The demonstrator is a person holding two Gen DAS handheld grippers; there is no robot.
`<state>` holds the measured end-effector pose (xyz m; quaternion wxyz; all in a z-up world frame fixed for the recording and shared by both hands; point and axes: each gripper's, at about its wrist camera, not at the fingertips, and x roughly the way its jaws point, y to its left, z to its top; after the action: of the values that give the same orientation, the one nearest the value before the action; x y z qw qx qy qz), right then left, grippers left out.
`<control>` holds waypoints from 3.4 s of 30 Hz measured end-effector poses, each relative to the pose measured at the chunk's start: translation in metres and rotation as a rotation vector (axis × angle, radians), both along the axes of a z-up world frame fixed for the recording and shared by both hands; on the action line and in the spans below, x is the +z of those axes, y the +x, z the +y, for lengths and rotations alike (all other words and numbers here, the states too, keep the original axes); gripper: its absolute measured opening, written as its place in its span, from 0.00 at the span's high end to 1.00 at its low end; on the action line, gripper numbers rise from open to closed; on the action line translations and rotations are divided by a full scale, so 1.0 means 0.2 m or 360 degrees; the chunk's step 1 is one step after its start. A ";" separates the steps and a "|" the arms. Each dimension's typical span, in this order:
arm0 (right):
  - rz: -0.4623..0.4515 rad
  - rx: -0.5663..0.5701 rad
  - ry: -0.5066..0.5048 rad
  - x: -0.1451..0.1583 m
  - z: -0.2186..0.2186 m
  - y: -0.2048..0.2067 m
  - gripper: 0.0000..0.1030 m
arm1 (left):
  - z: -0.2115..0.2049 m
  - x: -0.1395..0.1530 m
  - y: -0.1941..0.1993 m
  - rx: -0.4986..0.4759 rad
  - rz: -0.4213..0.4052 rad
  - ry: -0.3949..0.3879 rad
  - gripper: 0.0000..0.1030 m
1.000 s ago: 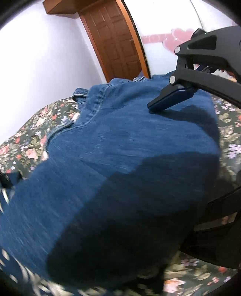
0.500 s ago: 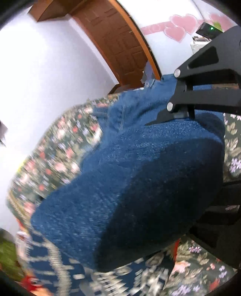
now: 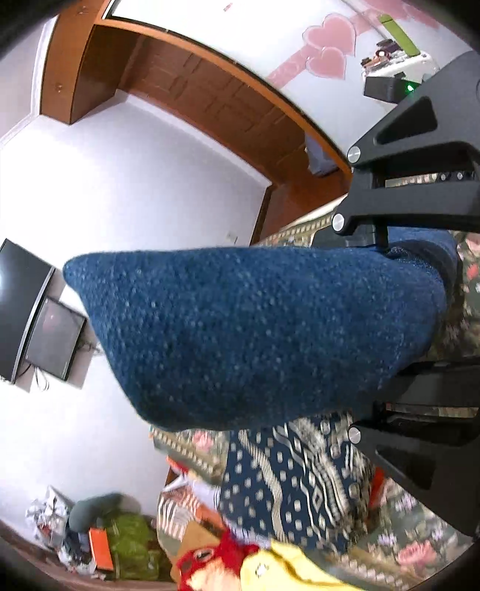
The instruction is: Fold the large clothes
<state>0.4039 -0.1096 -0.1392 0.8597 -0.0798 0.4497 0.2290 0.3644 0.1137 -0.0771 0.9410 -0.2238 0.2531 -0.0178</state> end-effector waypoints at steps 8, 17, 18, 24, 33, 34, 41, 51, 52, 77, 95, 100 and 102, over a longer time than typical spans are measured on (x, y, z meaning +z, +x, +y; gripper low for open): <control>0.0066 0.0198 0.0027 -0.10 0.26 -0.01 0.15 | 0.01 -0.11 0.07 0.0022 0.0143 0.0061 0.71; 0.0328 0.0017 0.0182 -0.24 0.03 0.04 0.15 | -0.33 -0.09 0.22 -0.0243 0.0176 0.0176 0.71; 0.0322 -0.0032 0.0223 -0.23 -0.05 0.03 0.15 | -0.41 -0.09 0.26 -0.0295 0.0173 0.0175 0.71; 0.0354 -0.0328 0.0183 -0.23 -0.49 -0.02 0.15 | -0.94 -0.31 0.41 -0.0641 0.0331 0.0344 0.71; 0.0403 -0.0609 0.0243 -0.21 -0.93 -0.14 0.15 | -1.29 -0.73 0.29 -0.0913 0.0613 0.0757 0.59; 0.0399 -0.0618 0.0247 -0.20 -0.95 -0.15 0.15 | -1.29 -0.72 0.29 -0.0913 0.0626 0.0748 0.59; 0.0339 -0.0596 0.0305 -0.13 -0.94 -0.18 0.15 | -1.22 -0.69 0.22 -0.0954 0.0657 0.0724 0.59; 0.0232 -0.0488 0.0352 -0.01 -0.84 -0.19 0.15 | -1.07 -0.60 0.02 -0.1027 0.0597 0.0645 0.20; 0.0224 -0.0488 0.0354 0.00 -0.83 -0.18 0.15 | -1.04 -0.57 0.00 -0.1004 0.0596 0.0626 0.20; 0.0522 -0.0477 0.0318 -0.46 -0.71 0.07 0.07 | -0.52 -0.86 -0.01 -0.0512 0.0782 0.0370 0.00; 0.0290 -0.0334 0.0312 -0.19 -0.58 0.12 0.06 | -0.46 -0.65 0.00 -0.0467 0.0719 0.0478 0.00; 0.0247 -0.0282 0.0331 -0.18 -0.52 0.20 0.06 | -0.38 -0.59 0.09 -0.0415 0.0659 0.0428 0.00; 0.0242 -0.0304 0.0337 -0.19 -0.54 0.24 0.06 | -0.34 -0.62 0.15 -0.0407 0.0696 0.0365 0.00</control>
<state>0.4512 -0.2174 -0.1776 0.8446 0.0719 0.4924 0.1976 0.3949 0.0457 -0.2006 0.8733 -0.0806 0.4767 -0.0591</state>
